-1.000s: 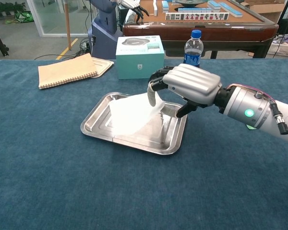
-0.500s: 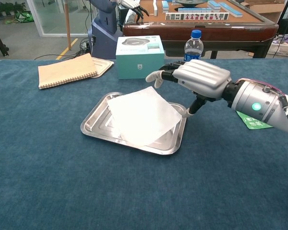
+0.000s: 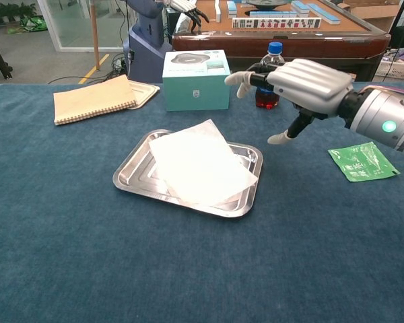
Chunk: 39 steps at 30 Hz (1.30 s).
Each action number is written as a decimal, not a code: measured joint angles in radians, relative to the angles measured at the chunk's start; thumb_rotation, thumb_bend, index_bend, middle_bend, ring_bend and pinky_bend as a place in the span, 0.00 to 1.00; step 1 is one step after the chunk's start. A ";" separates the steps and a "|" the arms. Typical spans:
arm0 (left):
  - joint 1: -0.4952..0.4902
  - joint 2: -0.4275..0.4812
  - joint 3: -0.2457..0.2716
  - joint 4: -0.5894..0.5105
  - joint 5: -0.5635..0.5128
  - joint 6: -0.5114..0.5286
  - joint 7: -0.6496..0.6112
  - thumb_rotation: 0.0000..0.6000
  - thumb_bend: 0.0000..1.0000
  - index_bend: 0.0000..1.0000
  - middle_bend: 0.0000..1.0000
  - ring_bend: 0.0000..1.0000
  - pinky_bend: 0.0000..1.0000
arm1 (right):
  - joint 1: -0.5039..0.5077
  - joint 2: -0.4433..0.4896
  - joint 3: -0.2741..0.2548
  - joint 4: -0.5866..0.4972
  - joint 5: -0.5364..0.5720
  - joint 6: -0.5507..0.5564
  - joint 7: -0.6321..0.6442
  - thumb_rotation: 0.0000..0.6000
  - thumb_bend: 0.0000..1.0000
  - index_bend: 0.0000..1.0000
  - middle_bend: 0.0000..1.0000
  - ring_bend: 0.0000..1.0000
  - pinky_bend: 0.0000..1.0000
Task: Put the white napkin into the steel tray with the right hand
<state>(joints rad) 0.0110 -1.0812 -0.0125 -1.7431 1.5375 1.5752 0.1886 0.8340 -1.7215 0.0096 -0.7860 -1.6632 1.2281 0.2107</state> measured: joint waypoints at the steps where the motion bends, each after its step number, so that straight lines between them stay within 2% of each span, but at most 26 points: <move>1: 0.000 0.000 0.001 0.000 0.001 0.000 -0.001 1.00 0.24 0.09 0.04 0.03 0.00 | -0.001 0.014 0.003 -0.025 0.004 -0.002 -0.004 1.00 0.07 0.10 0.28 0.12 0.14; 3: 0.000 0.001 0.001 0.000 0.003 0.000 -0.002 1.00 0.24 0.09 0.04 0.03 0.00 | -0.003 0.054 0.012 -0.095 0.016 -0.010 -0.018 1.00 0.22 0.10 0.35 0.23 0.20; 4: 0.000 0.001 0.002 0.001 0.004 0.001 -0.003 1.00 0.24 0.09 0.04 0.03 0.00 | -0.003 0.074 0.016 -0.130 0.021 -0.017 -0.028 1.00 0.33 0.10 0.41 0.34 0.30; 5: 0.001 0.001 0.002 0.001 0.006 0.002 -0.004 1.00 0.24 0.09 0.04 0.03 0.00 | -0.003 0.095 0.020 -0.168 0.028 -0.025 -0.040 1.00 0.44 0.10 0.46 0.45 0.44; 6: 0.001 0.001 0.003 0.002 0.007 0.003 -0.005 1.00 0.24 0.09 0.04 0.03 0.00 | -0.002 0.124 0.025 -0.223 0.037 -0.039 -0.059 1.00 0.48 0.10 0.49 0.50 0.51; 7: 0.002 0.001 0.004 0.003 0.009 0.004 -0.006 1.00 0.24 0.09 0.04 0.03 0.00 | -0.001 0.147 0.029 -0.267 0.045 -0.052 -0.075 1.00 0.58 0.10 0.56 0.61 0.66; 8: 0.002 0.001 0.004 0.004 0.011 0.005 -0.007 1.00 0.24 0.09 0.04 0.03 0.00 | 0.001 0.171 0.033 -0.312 0.054 -0.066 -0.093 1.00 0.65 0.10 0.62 0.70 0.77; 10: 0.004 0.001 0.005 0.005 0.013 0.009 -0.009 1.00 0.24 0.09 0.04 0.03 0.00 | 0.007 0.230 0.044 -0.422 0.079 -0.109 -0.143 1.00 0.77 0.10 0.73 0.85 0.92; 12: 0.007 0.002 0.007 0.006 0.016 0.012 -0.013 1.00 0.24 0.09 0.04 0.03 0.00 | 0.016 0.287 0.055 -0.530 0.111 -0.164 -0.210 1.00 0.89 0.10 0.83 0.96 0.99; 14: 0.010 0.003 0.008 0.007 0.018 0.017 -0.016 1.00 0.24 0.09 0.04 0.03 0.00 | 0.026 0.328 0.066 -0.605 0.143 -0.215 -0.275 1.00 0.99 0.10 0.90 1.00 1.00; 18: 0.017 0.007 0.012 0.008 0.022 0.026 -0.022 1.00 0.24 0.09 0.04 0.03 0.00 | 0.059 0.387 0.092 -0.706 0.232 -0.342 -0.378 1.00 1.00 0.10 0.97 1.00 1.00; 24: 0.021 0.019 0.018 0.001 0.026 0.026 -0.034 1.00 0.24 0.09 0.04 0.03 0.00 | 0.113 0.392 0.117 -0.751 0.356 -0.459 -0.477 1.00 1.00 0.10 1.00 1.00 1.00; 31: 0.027 0.023 0.020 0.004 0.026 0.031 -0.043 1.00 0.24 0.09 0.04 0.03 0.00 | 0.177 0.347 0.136 -0.742 0.526 -0.539 -0.594 1.00 1.00 0.11 1.00 1.00 1.00; 39: 0.034 0.022 0.021 0.010 0.026 0.039 -0.050 1.00 0.24 0.09 0.04 0.03 0.00 | 0.272 0.268 0.127 -0.686 0.710 -0.581 -0.743 1.00 1.00 0.24 1.00 1.00 1.00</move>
<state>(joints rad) 0.0453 -1.0589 0.0081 -1.7328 1.5637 1.6145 0.1388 1.1060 -1.4534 0.1362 -1.4721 -0.9529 0.6469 -0.5323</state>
